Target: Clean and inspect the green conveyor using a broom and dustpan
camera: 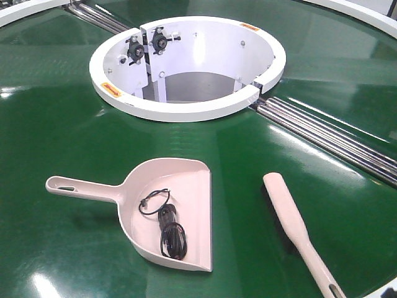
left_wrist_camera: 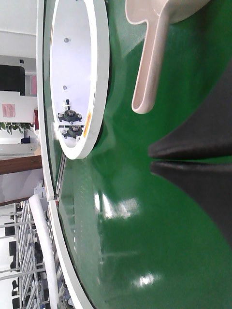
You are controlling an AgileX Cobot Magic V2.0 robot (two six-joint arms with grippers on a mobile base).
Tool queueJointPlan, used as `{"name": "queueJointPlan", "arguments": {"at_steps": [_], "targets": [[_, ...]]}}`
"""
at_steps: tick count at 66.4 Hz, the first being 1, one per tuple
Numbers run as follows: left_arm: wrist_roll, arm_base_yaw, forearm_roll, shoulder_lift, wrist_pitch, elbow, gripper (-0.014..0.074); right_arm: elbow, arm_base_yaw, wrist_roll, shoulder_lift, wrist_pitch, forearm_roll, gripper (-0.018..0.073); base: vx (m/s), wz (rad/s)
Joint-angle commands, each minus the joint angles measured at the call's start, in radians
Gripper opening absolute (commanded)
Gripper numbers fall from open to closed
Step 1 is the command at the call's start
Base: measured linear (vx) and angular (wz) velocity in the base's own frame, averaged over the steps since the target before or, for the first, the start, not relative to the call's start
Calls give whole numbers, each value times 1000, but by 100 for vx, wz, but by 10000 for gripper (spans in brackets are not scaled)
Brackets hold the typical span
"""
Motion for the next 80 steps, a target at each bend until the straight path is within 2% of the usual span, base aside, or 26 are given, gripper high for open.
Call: {"name": "queueJointPlan", "arguments": {"at_steps": [1,10,80], "targets": [[-7,-1,-1,-15,-69,23,-23,19,-4,-4,-67,-31,-6,-8,0,0],[-7,-1,-1,-15,-69,23,-23,21,-4,-35,-178,-8,-7,-8,0,0],[-7,-1,-1,-15,-69,23,-23,21,4,-44,-174,-19,-7,-8,0,0]]}}
